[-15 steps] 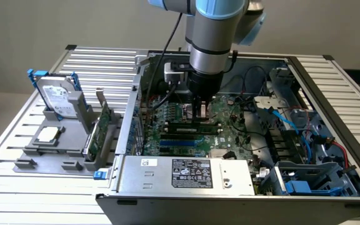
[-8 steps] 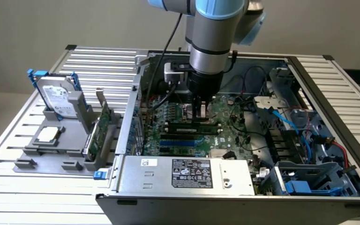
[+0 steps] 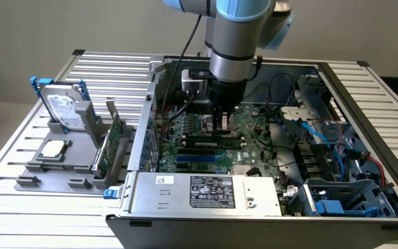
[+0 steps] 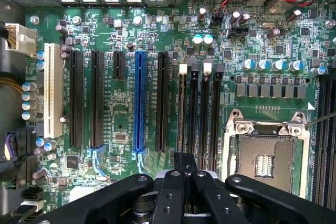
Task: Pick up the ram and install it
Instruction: 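Press down the ram until it locks into place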
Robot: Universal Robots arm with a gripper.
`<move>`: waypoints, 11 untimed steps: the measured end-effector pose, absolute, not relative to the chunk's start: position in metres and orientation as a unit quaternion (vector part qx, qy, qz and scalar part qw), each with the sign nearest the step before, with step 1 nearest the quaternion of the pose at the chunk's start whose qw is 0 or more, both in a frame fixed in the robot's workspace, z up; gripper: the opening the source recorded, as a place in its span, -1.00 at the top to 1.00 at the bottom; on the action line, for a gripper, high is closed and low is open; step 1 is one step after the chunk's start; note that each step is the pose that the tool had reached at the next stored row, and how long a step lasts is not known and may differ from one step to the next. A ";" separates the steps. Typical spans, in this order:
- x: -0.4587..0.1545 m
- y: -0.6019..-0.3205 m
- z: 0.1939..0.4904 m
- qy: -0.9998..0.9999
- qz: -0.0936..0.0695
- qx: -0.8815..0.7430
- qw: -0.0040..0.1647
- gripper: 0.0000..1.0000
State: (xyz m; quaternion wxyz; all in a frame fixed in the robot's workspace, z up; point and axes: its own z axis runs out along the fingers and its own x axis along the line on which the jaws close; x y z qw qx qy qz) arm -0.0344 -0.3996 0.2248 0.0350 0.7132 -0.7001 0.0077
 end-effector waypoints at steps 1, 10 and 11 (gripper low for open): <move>-0.034 -0.399 0.227 -0.700 0.008 0.713 0.034 0.79; -0.034 -0.400 0.250 -0.700 0.008 0.713 0.036 0.79; -0.034 -0.400 0.252 -0.700 0.008 0.713 0.036 0.79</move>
